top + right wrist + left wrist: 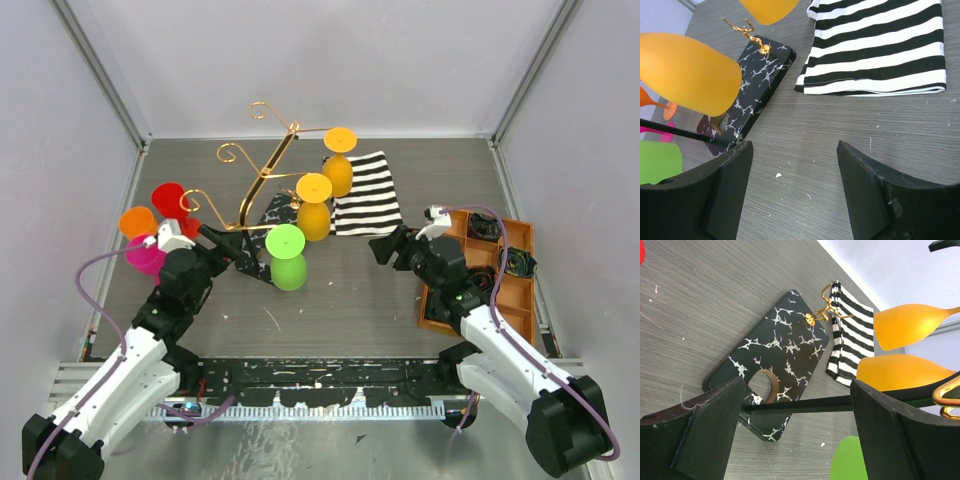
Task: Place the wine glass upside down on the wine glass rack
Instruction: Adjust the wine rack at the center of the board.
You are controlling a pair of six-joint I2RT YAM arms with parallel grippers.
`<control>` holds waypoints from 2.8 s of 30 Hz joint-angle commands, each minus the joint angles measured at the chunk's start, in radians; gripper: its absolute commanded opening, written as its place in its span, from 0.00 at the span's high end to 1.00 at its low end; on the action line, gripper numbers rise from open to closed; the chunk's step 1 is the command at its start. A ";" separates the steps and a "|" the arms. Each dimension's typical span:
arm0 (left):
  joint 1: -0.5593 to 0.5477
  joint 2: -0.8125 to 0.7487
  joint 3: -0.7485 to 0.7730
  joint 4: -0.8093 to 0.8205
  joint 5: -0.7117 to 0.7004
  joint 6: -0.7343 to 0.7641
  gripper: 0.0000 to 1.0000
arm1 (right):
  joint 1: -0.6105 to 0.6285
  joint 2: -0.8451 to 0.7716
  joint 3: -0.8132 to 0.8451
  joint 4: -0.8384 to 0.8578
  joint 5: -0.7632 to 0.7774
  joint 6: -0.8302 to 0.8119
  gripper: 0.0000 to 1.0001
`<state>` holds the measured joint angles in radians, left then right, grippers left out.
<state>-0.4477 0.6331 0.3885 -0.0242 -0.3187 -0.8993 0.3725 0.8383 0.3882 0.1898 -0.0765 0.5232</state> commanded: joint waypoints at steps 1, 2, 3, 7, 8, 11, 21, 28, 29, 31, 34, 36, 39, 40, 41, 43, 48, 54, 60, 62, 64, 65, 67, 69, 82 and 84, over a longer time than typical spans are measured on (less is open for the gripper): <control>0.003 0.013 -0.025 0.097 0.037 -0.013 0.06 | 0.002 0.007 0.026 0.020 -0.019 0.008 0.26; 0.002 0.011 -0.032 0.102 0.044 -0.016 0.06 | 0.002 0.010 0.026 0.022 -0.021 0.007 0.26; 0.001 0.011 -0.041 0.110 0.055 -0.021 0.06 | 0.002 0.012 0.025 0.022 -0.024 0.007 0.26; 0.000 0.044 -0.069 0.140 0.120 -0.033 0.06 | 0.002 0.030 0.020 0.037 -0.029 0.009 0.26; -0.001 0.056 -0.071 0.141 0.130 -0.038 0.06 | 0.002 0.032 0.020 0.040 -0.030 0.010 0.26; -0.010 0.087 -0.077 0.170 0.154 -0.049 0.06 | 0.003 0.035 0.024 0.034 -0.034 0.010 0.26; -0.195 0.256 -0.045 0.289 0.068 -0.050 0.06 | 0.003 -0.036 0.011 -0.070 0.065 0.013 0.26; -0.310 0.392 0.000 0.370 0.020 -0.056 0.06 | 0.003 -0.128 -0.001 -0.200 0.210 0.014 0.24; -0.323 0.407 0.007 0.380 0.014 -0.055 0.06 | 0.003 -0.143 -0.003 -0.217 0.236 0.018 0.24; -0.339 0.440 0.023 0.398 0.007 -0.056 0.06 | 0.002 -0.172 -0.003 -0.260 0.280 0.032 0.24; -0.352 0.490 0.047 0.428 0.006 -0.056 0.06 | 0.002 -0.217 -0.001 -0.334 0.363 0.049 0.24; -0.358 0.528 0.066 0.443 0.010 -0.057 0.06 | 0.002 -0.247 -0.001 -0.367 0.392 0.052 0.23; -0.375 0.578 0.091 0.478 0.007 -0.060 0.06 | 0.003 -0.290 -0.002 -0.400 0.408 0.053 0.23; -0.381 0.596 0.100 0.489 0.006 -0.063 0.06 | 0.003 -0.302 -0.003 -0.407 0.409 0.054 0.23; -0.390 0.617 0.110 0.500 0.006 -0.065 0.06 | 0.003 -0.313 -0.003 -0.415 0.411 0.055 0.23; -0.408 0.668 0.132 0.524 0.005 -0.067 0.06 | 0.003 -0.330 -0.003 -0.429 0.418 0.055 0.23; -0.449 0.774 0.193 0.564 0.014 -0.070 0.06 | 0.003 -0.352 -0.005 -0.458 0.437 0.054 0.23; -0.459 0.832 0.222 0.595 0.005 -0.066 0.06 | 0.003 -0.377 0.000 -0.503 0.463 0.050 0.23; -0.460 0.760 0.205 0.523 -0.039 -0.032 0.05 | 0.003 -0.409 0.008 -0.541 0.494 0.049 0.23; -0.459 0.710 0.190 0.471 -0.067 -0.022 0.05 | 0.003 -0.414 0.015 -0.560 0.520 0.057 0.23; -0.456 0.651 0.179 0.389 -0.105 -0.005 0.04 | 0.003 -0.416 0.024 -0.572 0.538 0.065 0.23; -0.456 0.601 0.178 0.317 -0.123 0.007 0.04 | 0.003 -0.418 0.028 -0.576 0.540 0.066 0.23; -0.456 0.507 0.183 0.192 -0.165 0.031 0.04 | 0.003 -0.420 0.034 -0.579 0.549 0.073 0.23; -0.453 0.429 0.194 0.060 -0.210 0.050 0.04 | 0.002 -0.419 0.036 -0.581 0.561 0.087 0.23; -0.408 0.005 0.253 -0.483 -0.420 0.173 0.03 | 0.003 -0.384 0.033 -0.524 0.313 0.139 0.00; -0.407 -0.011 0.292 -0.537 -0.443 0.202 0.04 | 0.003 -0.379 0.015 -0.499 0.269 0.135 0.00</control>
<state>-0.8600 0.6590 0.6048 -0.4023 -0.6704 -0.7761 0.3729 0.4522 0.3946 -0.4057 0.3126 0.6567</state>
